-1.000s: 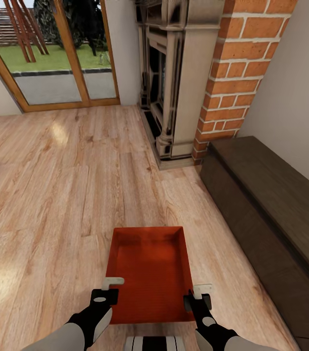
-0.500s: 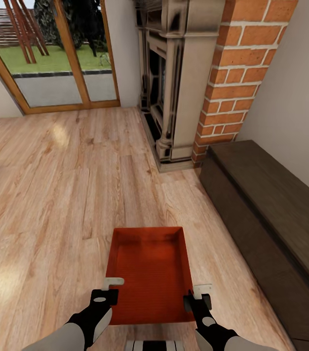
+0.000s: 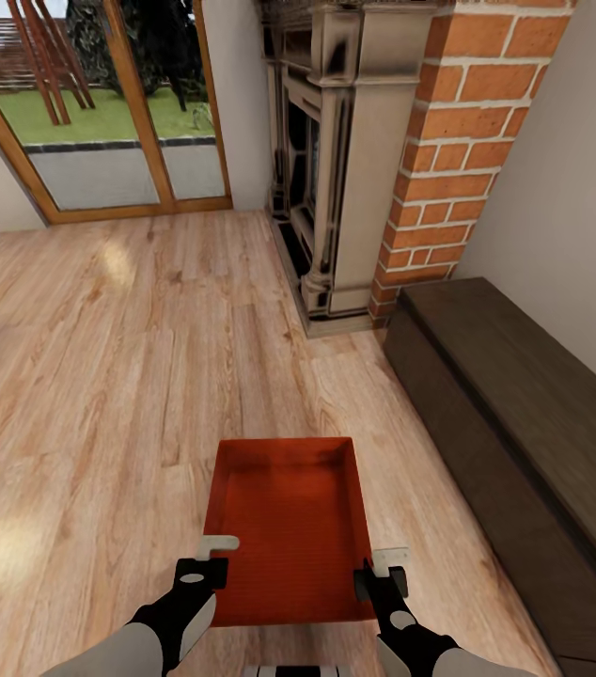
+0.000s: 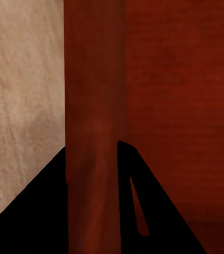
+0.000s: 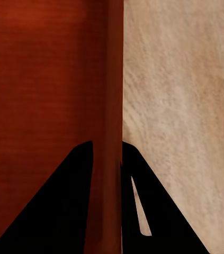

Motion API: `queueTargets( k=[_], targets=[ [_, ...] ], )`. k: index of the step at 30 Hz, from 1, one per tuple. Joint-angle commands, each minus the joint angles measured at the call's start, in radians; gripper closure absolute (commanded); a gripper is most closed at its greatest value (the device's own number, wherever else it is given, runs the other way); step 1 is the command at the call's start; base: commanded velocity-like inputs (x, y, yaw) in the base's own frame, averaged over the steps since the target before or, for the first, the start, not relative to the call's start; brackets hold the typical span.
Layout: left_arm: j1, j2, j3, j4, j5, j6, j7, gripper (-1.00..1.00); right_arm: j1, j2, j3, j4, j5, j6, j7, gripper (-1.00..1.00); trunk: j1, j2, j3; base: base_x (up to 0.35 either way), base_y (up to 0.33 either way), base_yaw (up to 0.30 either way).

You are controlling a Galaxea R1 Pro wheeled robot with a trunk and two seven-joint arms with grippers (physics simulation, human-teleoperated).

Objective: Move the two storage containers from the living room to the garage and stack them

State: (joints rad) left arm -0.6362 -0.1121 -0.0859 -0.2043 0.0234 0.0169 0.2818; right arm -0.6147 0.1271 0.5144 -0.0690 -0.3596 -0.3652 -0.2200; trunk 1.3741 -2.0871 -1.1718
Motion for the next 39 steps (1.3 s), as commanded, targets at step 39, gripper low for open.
queueTargets(
  k=[39],
  targets=[
    [0.0, 0.0, -0.011, -0.001, 0.004, 0.0, 0.005, 1.0, 0.0, 0.002, 0.028, 0.003, -0.012, -0.004, 0.004, 1.0, -0.15, 0.273, 0.122, 0.0, 0.0, 0.0]
  ],
)
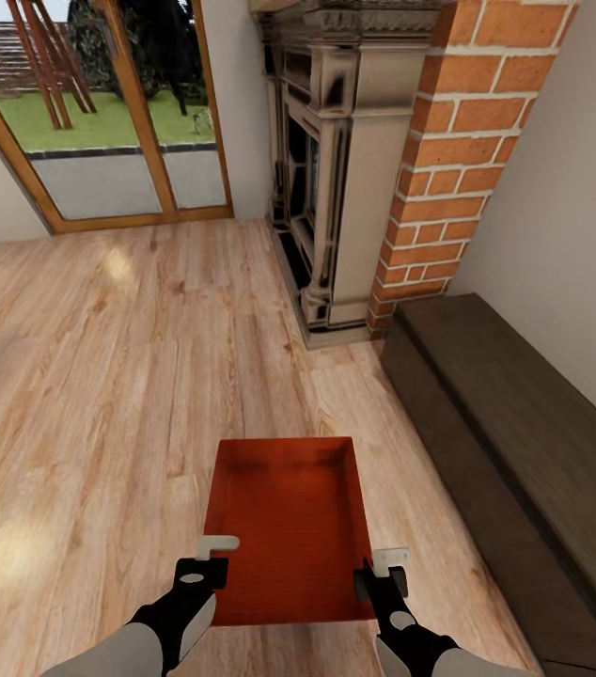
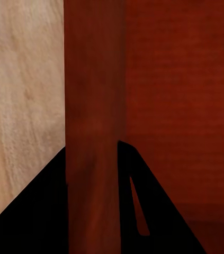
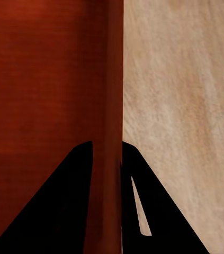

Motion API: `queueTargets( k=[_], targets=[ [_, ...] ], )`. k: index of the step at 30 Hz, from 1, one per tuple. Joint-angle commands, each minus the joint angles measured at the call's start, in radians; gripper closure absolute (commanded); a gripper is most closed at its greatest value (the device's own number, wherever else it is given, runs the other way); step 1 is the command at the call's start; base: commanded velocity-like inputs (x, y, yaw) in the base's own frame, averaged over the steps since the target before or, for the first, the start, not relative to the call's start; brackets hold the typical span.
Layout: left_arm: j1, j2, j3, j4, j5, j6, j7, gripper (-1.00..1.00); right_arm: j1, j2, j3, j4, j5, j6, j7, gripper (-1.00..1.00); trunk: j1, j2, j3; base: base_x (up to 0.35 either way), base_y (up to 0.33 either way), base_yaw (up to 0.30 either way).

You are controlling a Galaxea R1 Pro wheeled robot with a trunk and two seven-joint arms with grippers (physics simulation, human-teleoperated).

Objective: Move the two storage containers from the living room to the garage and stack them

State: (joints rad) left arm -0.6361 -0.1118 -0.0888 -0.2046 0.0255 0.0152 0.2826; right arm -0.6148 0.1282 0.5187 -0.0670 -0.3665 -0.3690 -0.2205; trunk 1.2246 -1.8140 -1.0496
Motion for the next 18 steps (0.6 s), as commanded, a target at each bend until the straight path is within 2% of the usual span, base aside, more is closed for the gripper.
queueTargets(
  k=[1, 18],
  targets=[
    [0.0, 0.0, -0.008, -0.001, 0.002, 0.002, 0.004, 1.0, 0.0, 0.0, 0.023, 0.001, -0.005, -0.001, 0.004, 1.0, -0.004, 0.007, 0.003, 0.0, 0.0, 0.0],
    [0.0, 0.0, -0.008, -0.001, 0.002, 0.002, 0.004, 1.0, 0.0, 0.001, 0.024, 0.001, -0.005, -0.001, 0.004, 1.0, -0.069, 0.126, 0.056, 0.0, 0.0, 0.0]
  ],
)
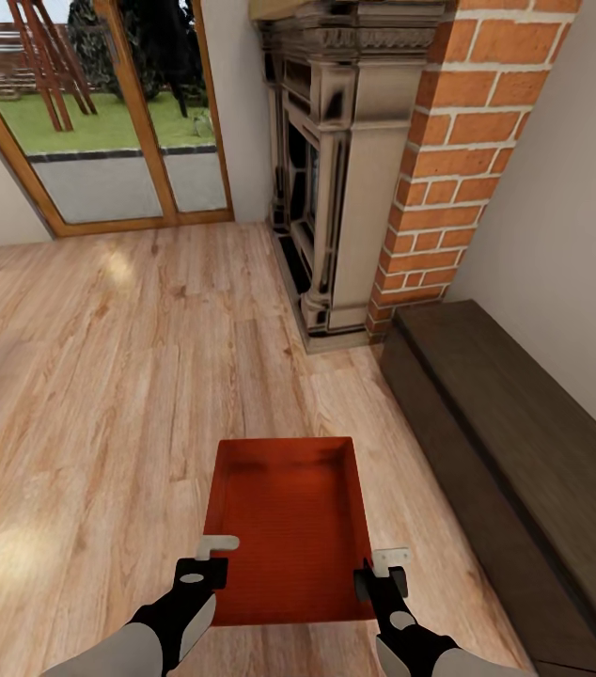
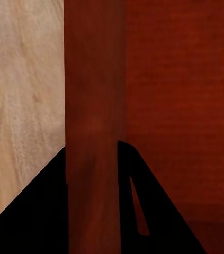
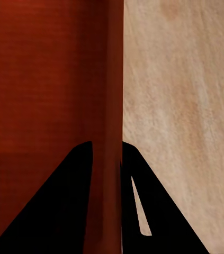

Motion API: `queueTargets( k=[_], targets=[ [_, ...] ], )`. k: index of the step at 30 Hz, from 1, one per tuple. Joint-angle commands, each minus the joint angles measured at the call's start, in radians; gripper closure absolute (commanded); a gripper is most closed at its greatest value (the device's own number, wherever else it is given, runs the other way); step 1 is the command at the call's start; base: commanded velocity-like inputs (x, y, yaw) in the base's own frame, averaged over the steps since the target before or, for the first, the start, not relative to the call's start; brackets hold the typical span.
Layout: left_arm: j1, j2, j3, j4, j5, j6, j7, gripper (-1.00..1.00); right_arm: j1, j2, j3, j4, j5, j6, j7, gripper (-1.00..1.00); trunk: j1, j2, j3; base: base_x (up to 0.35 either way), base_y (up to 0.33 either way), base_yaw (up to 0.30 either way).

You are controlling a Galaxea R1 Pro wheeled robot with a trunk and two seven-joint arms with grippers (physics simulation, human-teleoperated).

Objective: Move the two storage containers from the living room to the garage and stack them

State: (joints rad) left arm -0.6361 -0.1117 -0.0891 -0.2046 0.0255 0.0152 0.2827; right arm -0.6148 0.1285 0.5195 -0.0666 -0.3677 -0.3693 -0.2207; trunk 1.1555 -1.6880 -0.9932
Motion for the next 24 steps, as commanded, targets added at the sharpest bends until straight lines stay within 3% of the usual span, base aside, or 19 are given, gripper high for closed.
queueTargets(
  k=[1, 24],
  targets=[
    [0.0, 0.0, -0.008, -0.001, 0.002, 0.002, 0.004, 1.0, 0.0, 0.001, 0.023, 0.001, -0.004, 0.0, 0.004, 1.0, -0.004, 0.007, 0.003, 0.0, 0.0, 0.0],
    [0.0, 0.0, -0.007, -0.001, 0.002, -0.001, 0.004, 1.0, 0.0, 0.01, 0.024, 0.004, -0.003, -0.001, -0.005, 1.0, -0.092, 0.168, 0.075, 0.0, 0.0, 0.0]
  ],
)
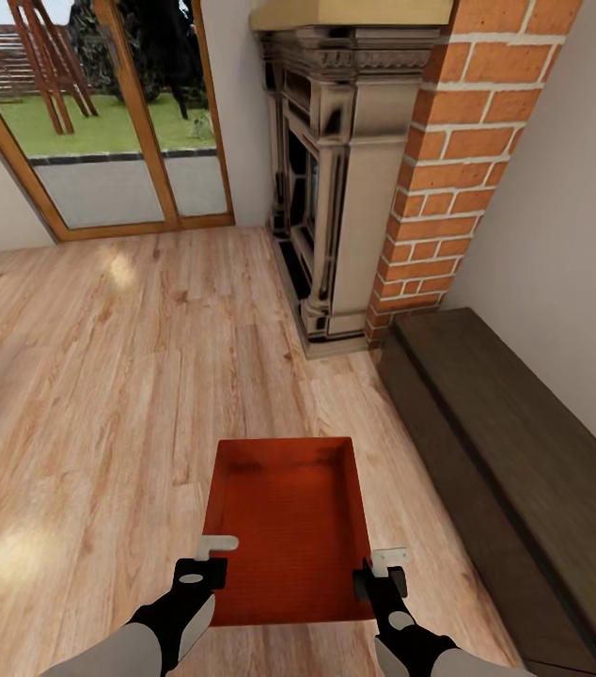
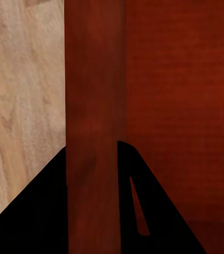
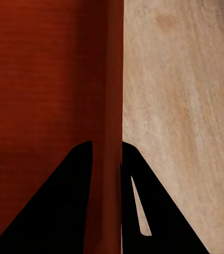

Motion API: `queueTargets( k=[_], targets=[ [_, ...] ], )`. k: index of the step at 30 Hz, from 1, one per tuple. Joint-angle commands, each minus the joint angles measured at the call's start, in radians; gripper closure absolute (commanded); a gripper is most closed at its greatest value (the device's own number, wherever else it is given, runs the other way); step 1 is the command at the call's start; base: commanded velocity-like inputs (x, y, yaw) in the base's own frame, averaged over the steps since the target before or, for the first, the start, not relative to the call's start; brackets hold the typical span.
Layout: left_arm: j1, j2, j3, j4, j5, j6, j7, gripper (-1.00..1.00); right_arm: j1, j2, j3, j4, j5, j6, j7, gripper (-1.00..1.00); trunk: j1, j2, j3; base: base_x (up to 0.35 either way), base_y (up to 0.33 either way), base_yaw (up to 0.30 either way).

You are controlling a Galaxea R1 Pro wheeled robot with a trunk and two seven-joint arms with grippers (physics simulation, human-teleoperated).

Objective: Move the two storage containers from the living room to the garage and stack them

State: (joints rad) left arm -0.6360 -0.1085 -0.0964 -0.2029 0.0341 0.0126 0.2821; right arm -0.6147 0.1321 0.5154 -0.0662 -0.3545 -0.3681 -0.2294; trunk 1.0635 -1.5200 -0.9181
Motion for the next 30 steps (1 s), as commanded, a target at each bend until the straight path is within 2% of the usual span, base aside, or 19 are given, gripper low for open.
queueTargets(
  k=[1, 18, 30],
  targets=[
    [-0.001, -0.003, 0.0, -0.003, -0.007, 0.001, 0.005, 1.0, 0.0, 0.006, 0.028, 0.003, -0.017, -0.002, 0.004, 1.0, -0.004, 0.007, 0.003, 0.0, 0.0, 0.0],
    [-0.001, -0.003, 0.0, -0.003, -0.007, 0.001, 0.005, 1.0, 0.0, 0.001, 0.026, 0.003, -0.02, -0.002, 0.013, 1.0, -0.069, 0.126, 0.056, 0.0, 0.0, 0.0],
    [-0.001, -0.003, 0.0, -0.004, -0.007, 0.0, 0.005, 1.0, 0.0, 0.003, 0.026, 0.003, -0.02, -0.003, 0.011, 1.0, -0.069, 0.126, 0.056, 0.0, 0.0, 0.0]
  ],
)
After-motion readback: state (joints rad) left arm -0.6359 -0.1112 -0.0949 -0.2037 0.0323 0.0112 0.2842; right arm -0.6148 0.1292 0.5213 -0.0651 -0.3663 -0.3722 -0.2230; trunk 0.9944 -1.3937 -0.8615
